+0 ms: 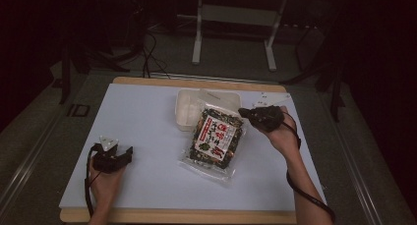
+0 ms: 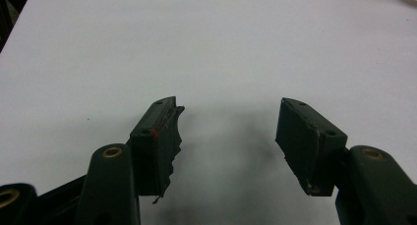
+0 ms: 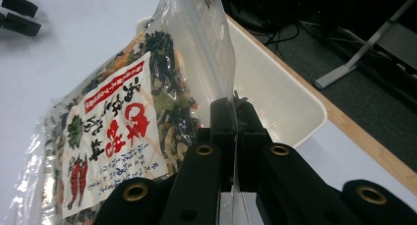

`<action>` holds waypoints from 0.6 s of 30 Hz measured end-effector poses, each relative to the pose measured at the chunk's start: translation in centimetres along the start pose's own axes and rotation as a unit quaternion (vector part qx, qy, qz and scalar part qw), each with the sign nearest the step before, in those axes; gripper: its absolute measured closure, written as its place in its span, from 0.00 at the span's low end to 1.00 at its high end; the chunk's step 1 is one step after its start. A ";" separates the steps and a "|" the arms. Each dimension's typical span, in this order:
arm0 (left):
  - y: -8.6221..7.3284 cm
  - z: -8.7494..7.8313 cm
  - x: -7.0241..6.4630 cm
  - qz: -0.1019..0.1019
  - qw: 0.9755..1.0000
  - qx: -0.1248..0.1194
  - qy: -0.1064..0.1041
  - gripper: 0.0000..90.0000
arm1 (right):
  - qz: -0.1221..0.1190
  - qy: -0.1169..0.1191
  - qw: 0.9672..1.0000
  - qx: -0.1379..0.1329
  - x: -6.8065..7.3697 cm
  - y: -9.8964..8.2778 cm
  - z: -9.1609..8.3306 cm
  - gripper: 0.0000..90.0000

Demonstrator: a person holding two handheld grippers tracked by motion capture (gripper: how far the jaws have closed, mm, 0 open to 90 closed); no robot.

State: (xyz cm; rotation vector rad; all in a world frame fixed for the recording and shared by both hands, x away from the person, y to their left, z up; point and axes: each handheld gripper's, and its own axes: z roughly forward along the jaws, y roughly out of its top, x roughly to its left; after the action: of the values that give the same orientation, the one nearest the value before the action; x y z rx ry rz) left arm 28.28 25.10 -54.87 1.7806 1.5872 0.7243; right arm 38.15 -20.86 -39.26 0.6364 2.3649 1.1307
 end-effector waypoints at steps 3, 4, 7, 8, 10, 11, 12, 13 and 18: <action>0.0 0.0 0.0 0.000 1.000 0.000 0.000 0.46 | -0.005 -0.002 1.000 -0.004 -0.1 0.4 -0.3 0.99; 0.0 0.0 0.0 0.000 1.000 0.000 0.000 0.46 | -0.006 -0.003 1.000 -0.004 -0.1 0.6 -0.4 0.99; 0.0 0.0 0.0 0.000 1.000 0.001 0.000 0.46 | -0.012 -0.006 1.000 -0.005 -0.2 1.0 -0.7 0.99; 0.0 0.0 0.0 -0.001 1.000 0.001 0.000 0.46 | -0.012 -0.007 1.000 -0.006 -0.3 1.1 -0.8 0.99; 0.0 0.0 0.0 -0.002 1.000 0.000 0.001 0.46 | -0.013 -0.010 1.000 -0.009 -0.4 1.3 -1.1 0.99; 0.0 0.0 0.0 -0.002 1.000 -0.001 0.001 0.46 | -0.012 -0.011 1.000 -0.011 -0.4 1.4 -1.2 0.99; 0.0 0.0 0.0 -0.003 1.000 -0.001 0.000 0.46 | -0.013 -0.012 1.000 -0.011 -0.5 1.5 -1.3 0.99; 0.0 0.0 0.0 -0.004 1.000 -0.001 0.000 0.46 | -0.014 -0.012 1.000 -0.012 -0.5 1.6 -1.4 0.99; 0.0 0.1 0.0 -0.002 1.000 0.006 -0.003 0.46 | -0.019 -0.015 1.000 -0.016 -0.7 2.1 -1.9 0.99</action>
State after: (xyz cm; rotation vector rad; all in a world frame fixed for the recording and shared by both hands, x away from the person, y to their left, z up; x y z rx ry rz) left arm 28.38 25.12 -54.94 1.7864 1.5938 0.7098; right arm 38.10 -21.21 -36.41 0.5907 2.3184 1.1331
